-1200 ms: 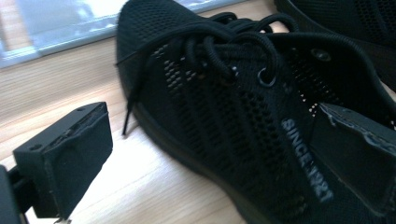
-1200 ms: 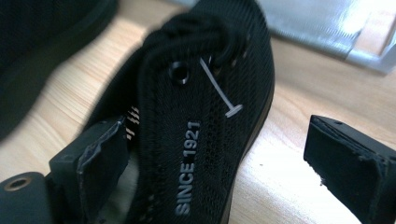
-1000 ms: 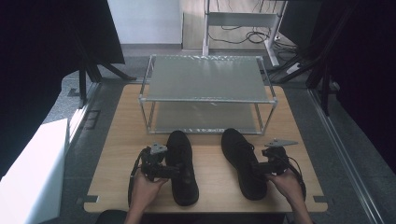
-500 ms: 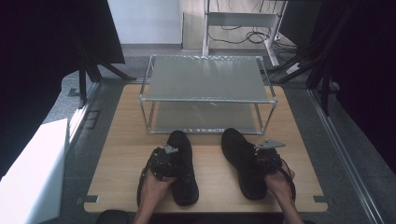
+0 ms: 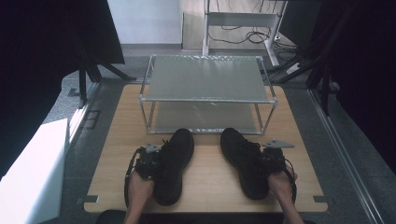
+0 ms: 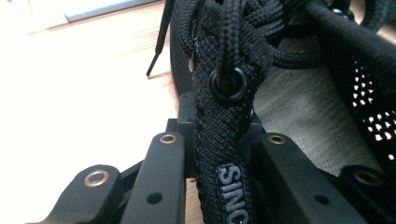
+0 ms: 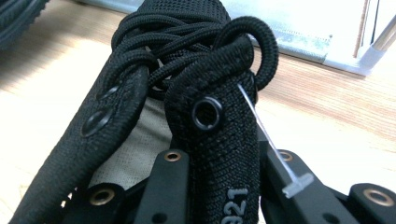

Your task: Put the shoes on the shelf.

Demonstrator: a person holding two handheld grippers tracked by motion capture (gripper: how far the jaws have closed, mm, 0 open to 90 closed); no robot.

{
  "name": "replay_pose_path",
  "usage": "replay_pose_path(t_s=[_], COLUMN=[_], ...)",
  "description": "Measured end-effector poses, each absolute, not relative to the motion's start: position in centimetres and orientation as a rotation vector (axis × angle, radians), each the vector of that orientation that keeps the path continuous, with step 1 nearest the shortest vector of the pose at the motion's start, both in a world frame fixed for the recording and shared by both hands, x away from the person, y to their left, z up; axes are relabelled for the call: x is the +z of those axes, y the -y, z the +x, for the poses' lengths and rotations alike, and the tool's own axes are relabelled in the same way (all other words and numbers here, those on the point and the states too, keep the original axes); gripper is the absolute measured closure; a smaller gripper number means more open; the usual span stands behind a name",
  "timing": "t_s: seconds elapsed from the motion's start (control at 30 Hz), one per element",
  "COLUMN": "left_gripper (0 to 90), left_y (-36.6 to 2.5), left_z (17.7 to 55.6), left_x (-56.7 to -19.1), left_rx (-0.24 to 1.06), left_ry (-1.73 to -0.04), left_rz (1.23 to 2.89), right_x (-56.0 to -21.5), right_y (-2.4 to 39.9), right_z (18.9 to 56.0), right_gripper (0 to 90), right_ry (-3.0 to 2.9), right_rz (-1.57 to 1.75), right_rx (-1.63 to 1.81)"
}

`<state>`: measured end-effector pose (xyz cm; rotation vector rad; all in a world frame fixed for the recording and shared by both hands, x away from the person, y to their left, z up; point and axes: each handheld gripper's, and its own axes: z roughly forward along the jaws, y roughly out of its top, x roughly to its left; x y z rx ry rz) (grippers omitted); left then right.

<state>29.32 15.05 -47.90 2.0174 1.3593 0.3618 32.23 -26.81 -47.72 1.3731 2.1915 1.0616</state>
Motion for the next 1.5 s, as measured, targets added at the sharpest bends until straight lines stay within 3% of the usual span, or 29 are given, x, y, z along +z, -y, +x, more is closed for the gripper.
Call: replay_pose_path(t_s=[0.27, 1.5], left_gripper=[82.9, 82.9], left_y=[-17.1, -16.3], left_z=[29.5, 27.8], left_x=[-48.6, -41.3], left_rx=[0.210, 0.194], left_ry=[-1.384, -1.242], left_rz=[1.832, 1.645], right_x=[-47.5, -41.0], right_y=[27.6, 27.2], right_z=[31.9, 28.9], right_gripper=[78.4, 77.8], right_ry=[-2.169, -2.008], right_rz=[1.478, 1.607], right_rx=[1.193, 1.684])
